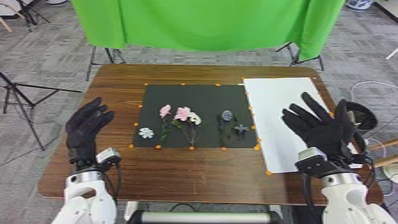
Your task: Arrange flowers
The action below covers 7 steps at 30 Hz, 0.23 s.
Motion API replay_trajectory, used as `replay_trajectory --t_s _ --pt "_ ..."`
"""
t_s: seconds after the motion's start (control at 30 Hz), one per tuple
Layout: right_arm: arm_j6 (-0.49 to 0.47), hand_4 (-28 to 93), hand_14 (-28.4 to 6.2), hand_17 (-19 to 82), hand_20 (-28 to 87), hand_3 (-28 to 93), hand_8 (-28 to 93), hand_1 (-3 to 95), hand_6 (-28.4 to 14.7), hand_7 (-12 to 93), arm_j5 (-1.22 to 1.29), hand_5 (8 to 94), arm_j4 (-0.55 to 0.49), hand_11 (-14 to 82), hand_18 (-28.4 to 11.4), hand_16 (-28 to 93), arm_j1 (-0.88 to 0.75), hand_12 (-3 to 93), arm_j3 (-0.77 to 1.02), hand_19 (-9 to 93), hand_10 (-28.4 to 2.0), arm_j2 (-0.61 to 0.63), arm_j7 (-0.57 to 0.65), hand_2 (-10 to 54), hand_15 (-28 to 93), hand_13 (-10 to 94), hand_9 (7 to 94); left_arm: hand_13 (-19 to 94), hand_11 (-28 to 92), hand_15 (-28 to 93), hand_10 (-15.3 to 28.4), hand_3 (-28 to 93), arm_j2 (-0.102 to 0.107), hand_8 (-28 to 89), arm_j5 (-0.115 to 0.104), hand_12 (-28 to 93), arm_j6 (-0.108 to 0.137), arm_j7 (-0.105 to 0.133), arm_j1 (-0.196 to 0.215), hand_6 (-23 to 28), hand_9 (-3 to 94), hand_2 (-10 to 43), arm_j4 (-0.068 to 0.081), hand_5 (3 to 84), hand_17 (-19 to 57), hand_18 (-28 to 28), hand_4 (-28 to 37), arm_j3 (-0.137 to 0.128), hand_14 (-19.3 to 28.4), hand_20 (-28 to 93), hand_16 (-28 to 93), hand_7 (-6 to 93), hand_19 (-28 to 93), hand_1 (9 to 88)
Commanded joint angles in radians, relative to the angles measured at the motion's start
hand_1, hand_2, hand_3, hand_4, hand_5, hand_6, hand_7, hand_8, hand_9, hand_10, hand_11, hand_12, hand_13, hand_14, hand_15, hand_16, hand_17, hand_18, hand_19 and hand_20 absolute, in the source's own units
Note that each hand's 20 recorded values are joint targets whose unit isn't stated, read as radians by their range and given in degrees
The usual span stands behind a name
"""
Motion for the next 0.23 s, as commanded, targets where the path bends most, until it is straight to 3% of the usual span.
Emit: replay_trajectory --t_s 0.03,0.1,0.23 --pt "-0.003 -18 -16.0 16 27 75 -8 3.9 -0.4 12 -0.089 43.1 -0.003 5.9 -15.6 22 -0.028 18.7 0.030 6 -16.0 0.010 -0.005 2.2 12 39 46.2 47 28 33 12.3 70 0.007 -9 0.014 14 -0.022 -0.013 0.028 0.3 48.6 -2.4 0.013 49.9 19.4 17.1 -12.3 -0.003 16.2 13 -4 22.7 45 38.1" --pt "0.022 -18 -16.0 16 27 75 -8 3.8 -0.3 12 -0.294 43.5 0.002 5.9 -15.6 22 -0.024 18.6 0.032 6 -15.9 0.006 0.019 2.2 12 39 46.6 47 28 33 12.4 70 0.007 -9 0.012 14 -0.021 -0.018 0.029 0.5 48.8 -2.2 0.011 50.3 19.5 17.1 -12.5 -0.006 16.2 14 -4 22.7 44 37.9" --pt "-0.058 -18 -16.1 16 27 75 -8 3.9 -0.2 13 -0.431 44.3 0.014 5.9 -15.7 22 -0.014 18.5 0.042 6 -15.9 0.001 0.042 2.0 12 38 46.7 47 27 32 12.4 71 0.010 -9 0.015 14 -0.034 -0.027 0.037 0.5 49.2 -2.3 0.007 50.4 19.5 16.7 -12.8 -0.017 16.2 14 -4 22.6 41 37.3"
